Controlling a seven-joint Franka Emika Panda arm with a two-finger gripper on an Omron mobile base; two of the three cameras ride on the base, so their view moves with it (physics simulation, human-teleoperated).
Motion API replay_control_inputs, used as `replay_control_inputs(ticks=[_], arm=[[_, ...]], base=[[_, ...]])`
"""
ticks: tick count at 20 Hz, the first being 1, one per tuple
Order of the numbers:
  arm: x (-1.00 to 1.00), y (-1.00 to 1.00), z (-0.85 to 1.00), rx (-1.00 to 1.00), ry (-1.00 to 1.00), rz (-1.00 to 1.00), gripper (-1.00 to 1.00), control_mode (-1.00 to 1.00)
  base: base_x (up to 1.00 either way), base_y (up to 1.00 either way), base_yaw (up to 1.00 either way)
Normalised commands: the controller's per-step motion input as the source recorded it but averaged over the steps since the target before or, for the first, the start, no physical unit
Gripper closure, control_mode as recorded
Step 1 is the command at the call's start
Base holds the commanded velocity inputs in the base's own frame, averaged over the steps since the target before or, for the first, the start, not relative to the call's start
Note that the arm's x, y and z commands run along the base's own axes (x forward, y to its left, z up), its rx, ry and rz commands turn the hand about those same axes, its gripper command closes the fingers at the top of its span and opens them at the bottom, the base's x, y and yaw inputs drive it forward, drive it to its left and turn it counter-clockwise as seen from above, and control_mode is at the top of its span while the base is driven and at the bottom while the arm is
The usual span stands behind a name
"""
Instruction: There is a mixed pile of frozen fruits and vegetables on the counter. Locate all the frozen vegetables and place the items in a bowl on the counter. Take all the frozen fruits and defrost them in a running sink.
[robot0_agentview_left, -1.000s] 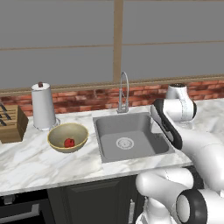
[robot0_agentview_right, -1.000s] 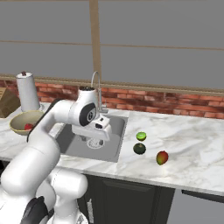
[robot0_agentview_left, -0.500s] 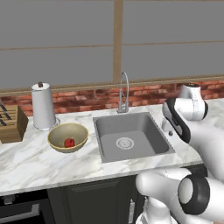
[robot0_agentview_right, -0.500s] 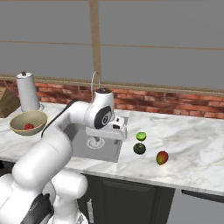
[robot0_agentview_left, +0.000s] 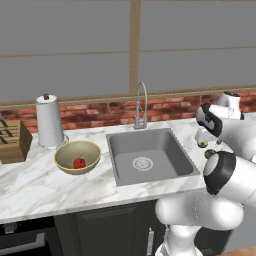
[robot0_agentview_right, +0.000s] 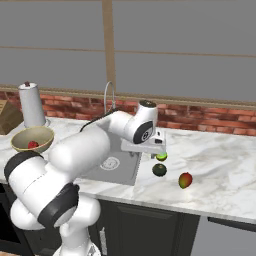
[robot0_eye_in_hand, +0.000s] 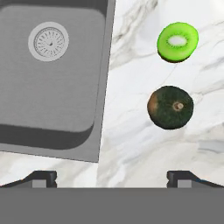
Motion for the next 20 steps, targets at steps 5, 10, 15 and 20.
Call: replay_control_inputs(ticks=[5,10,15,20], arm=[[0.62,-0.57,0.0,0.07,0.05,0.1,-1.0,-1.0],[-0.08,-0.11,-0.17,-0.01,0.04,0.0,-1.0,-1.0],[-0.08,0.0,-0.22,-0.06,0.01,-0.01,-1.0,-1.0],[0.0,0.0,-0.16,-0.07,-0.01,0.0,-1.0,-1.0]], base=[[0.0,0.0,0.0],[0.0,0.0,0.0],[0.0,0.0,0.0],[0.0,0.0,0.0]])
